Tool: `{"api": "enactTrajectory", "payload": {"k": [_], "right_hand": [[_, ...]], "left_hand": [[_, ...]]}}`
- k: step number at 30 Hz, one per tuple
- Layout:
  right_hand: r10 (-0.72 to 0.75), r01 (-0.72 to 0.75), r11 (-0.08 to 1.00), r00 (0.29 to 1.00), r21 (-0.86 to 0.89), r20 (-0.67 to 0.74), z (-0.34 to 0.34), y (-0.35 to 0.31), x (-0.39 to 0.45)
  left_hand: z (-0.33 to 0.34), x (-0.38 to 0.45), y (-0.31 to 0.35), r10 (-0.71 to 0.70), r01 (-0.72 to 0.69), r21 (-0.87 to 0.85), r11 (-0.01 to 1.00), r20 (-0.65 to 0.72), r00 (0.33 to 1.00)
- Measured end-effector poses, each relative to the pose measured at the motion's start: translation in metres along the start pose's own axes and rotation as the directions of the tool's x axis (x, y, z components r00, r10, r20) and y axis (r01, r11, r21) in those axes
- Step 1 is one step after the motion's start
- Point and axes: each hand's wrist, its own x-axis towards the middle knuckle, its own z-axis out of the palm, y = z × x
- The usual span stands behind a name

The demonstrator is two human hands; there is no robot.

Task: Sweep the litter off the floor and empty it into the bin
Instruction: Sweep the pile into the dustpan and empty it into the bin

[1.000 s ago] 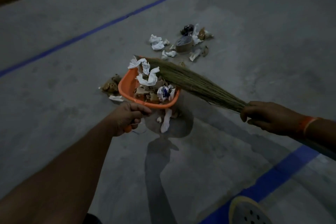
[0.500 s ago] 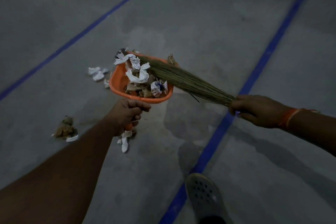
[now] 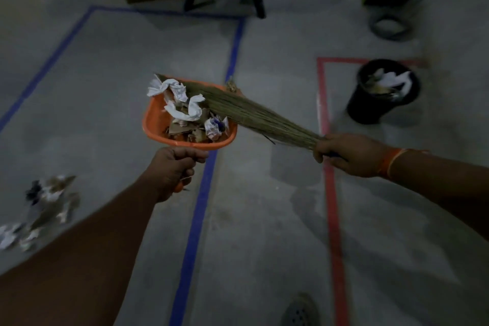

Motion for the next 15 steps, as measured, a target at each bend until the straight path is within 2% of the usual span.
{"api": "enactTrajectory", "payload": {"k": [6, 10, 13, 15], "right_hand": [[0.157, -0.154, 0.987, 0.983, 0.040, -0.091, -0.048, 0.145, -0.081], [0.257, -0.251, 0.965, 0.964, 0.074, -0.075, -0.068, 0.230, -0.118], [0.305, -0.299, 0.949, 0.951, 0.098, -0.055, -0.076, 0.290, -0.132], [0.317, -0.309, 0.946, 0.944, 0.094, -0.090, -0.080, 0.332, -0.138]], "left_hand": [[0.163, 0.080, 0.075, 0.031, -0.036, 0.039, 0.999, 0.143, 0.989], [0.258, 0.136, 0.111, 0.006, -0.035, 0.105, 0.994, 0.262, 0.965], [0.324, 0.183, 0.127, -0.005, -0.038, 0.136, 0.990, 0.303, 0.953], [0.370, 0.214, 0.141, -0.021, -0.028, 0.144, 0.989, 0.328, 0.944]]}}
